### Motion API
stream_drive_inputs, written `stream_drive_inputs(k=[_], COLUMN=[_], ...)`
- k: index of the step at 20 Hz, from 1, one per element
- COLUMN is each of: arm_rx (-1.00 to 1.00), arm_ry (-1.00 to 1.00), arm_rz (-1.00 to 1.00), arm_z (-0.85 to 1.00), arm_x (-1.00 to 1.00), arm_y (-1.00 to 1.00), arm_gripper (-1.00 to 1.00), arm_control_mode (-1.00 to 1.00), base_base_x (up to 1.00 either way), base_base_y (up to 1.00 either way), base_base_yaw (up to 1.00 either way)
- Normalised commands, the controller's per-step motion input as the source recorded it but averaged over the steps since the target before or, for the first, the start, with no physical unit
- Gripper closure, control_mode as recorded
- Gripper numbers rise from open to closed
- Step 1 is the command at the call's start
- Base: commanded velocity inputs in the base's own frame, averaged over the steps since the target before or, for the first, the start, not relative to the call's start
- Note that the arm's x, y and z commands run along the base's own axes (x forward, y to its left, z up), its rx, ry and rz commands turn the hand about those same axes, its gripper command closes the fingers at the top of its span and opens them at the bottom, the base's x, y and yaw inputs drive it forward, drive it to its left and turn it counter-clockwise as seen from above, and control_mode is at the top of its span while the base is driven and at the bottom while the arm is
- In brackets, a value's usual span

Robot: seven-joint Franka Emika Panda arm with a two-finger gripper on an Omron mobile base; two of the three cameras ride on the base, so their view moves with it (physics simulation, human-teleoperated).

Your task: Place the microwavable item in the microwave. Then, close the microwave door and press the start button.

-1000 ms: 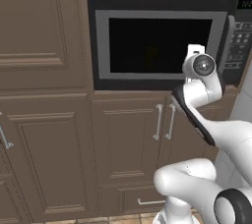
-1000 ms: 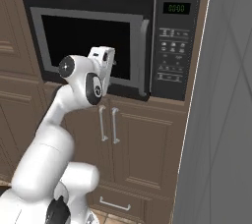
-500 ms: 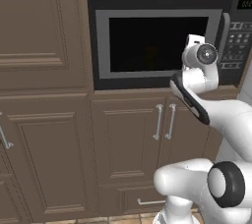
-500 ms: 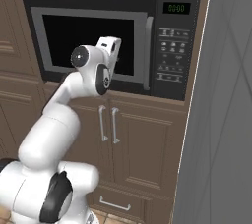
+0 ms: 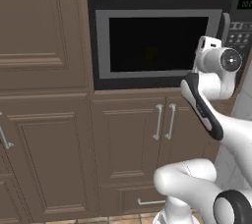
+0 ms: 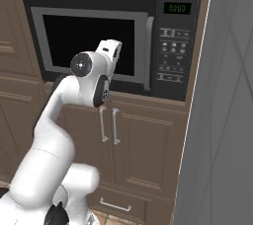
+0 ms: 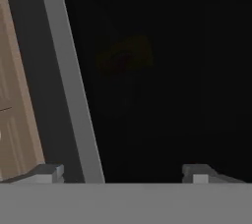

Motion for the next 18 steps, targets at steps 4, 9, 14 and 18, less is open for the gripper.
stream_drive_inputs(k=[4, 9, 14, 18], arm_rx=[0.10, 0.04, 0.00, 0.00], arm_ry=[-0.09, 0.00, 0.01, 0.10], arm_rz=[0.06, 0.07, 0.05, 0.07], arm_z=[0.02, 0.02, 0.00, -0.14], arm_x=[-1.00, -0.97, -0.48, 0.24], arm_y=[-0.69, -0.97, -0.92, -0.49], arm_gripper=[-1.00, -1.00, -1.00, -1.00], arm_control_mode=[-1.00, -1.00, -1.00, -1.00], base_base_x=[0.00, 0.00, 0.00, 0.00], base_base_y=[0.00, 0.00, 0.00, 0.00], base_base_yaw=[0.00, 0.00, 0.00, 0.00])
